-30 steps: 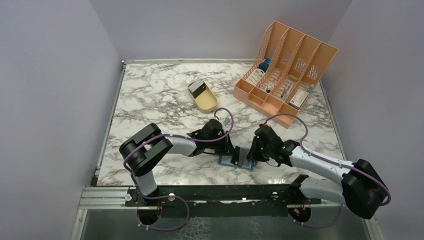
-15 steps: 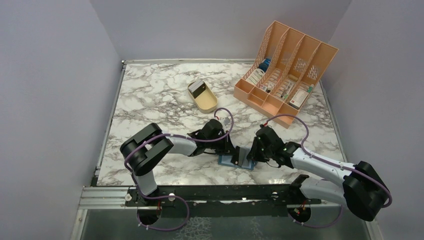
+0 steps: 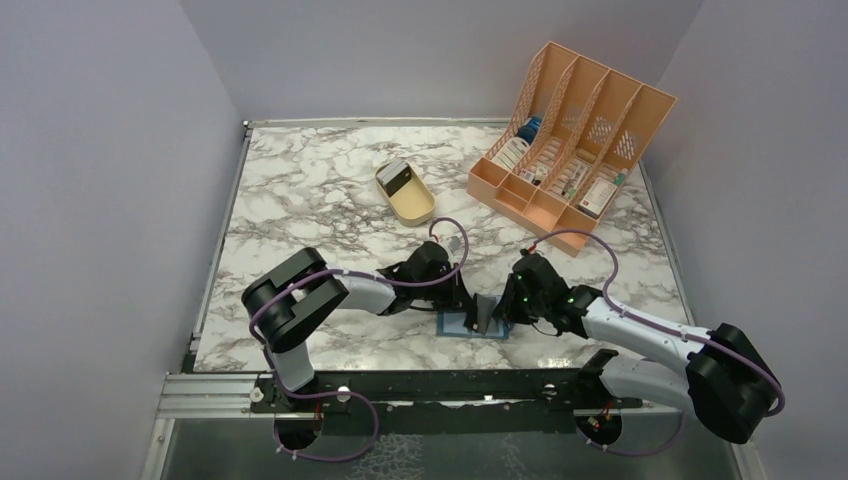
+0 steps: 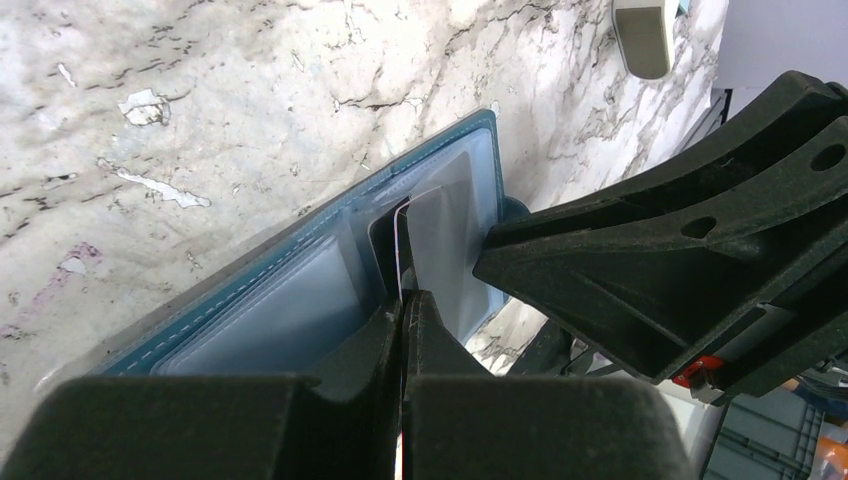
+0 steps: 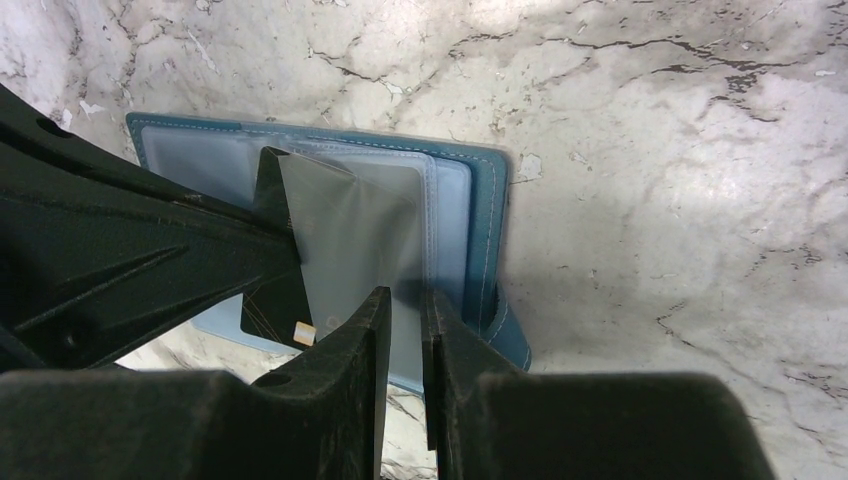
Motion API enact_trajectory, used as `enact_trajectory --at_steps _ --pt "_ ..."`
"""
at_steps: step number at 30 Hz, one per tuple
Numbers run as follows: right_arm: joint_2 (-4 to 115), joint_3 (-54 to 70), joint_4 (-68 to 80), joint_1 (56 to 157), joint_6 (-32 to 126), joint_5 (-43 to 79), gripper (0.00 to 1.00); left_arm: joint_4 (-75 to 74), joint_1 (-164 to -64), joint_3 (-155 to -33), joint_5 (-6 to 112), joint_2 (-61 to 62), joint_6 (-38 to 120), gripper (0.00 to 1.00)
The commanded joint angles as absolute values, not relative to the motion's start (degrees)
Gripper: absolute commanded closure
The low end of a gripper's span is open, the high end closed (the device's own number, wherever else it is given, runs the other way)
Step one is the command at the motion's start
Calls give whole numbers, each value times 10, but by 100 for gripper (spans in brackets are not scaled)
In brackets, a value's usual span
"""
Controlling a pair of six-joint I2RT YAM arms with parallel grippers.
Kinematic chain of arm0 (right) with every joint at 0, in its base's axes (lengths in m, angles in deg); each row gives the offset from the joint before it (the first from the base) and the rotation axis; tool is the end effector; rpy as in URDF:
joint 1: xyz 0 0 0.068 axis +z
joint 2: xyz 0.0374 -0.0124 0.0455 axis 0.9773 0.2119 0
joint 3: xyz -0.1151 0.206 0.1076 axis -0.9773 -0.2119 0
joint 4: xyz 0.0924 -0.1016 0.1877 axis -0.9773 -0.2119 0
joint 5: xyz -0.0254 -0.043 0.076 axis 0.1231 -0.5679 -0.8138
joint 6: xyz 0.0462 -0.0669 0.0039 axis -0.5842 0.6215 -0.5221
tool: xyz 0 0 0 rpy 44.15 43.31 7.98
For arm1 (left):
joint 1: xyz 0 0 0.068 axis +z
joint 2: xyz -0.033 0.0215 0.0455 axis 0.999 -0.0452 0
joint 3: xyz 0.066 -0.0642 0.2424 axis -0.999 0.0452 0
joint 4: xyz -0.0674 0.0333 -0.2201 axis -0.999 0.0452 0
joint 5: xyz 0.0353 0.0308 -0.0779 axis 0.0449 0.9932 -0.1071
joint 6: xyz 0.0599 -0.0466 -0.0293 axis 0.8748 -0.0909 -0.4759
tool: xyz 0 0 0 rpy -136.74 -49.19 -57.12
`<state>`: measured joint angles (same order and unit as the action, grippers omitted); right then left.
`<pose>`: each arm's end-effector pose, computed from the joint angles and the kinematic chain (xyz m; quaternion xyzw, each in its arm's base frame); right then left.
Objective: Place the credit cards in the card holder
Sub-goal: Insert the credit card into the card holder.
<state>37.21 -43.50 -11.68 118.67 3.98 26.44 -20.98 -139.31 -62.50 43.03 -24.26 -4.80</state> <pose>0.1431 0.1232 0.1276 0.0761 0.9554 0.2008 0.2026 0.1902 -0.2785 0.1208 0.0305 0.8855 -0.4421 0.1395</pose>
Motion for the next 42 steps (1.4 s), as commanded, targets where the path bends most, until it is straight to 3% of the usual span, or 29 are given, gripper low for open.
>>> enact_trajectory --at_steps 1,42 --pt "375 -457 -116 1192 17 241 83 -189 -1405 -612 483 -257 -53 100" --pt "309 -524 -86 1192 -48 175 82 -213 -1407 -562 533 -200 -78 100"
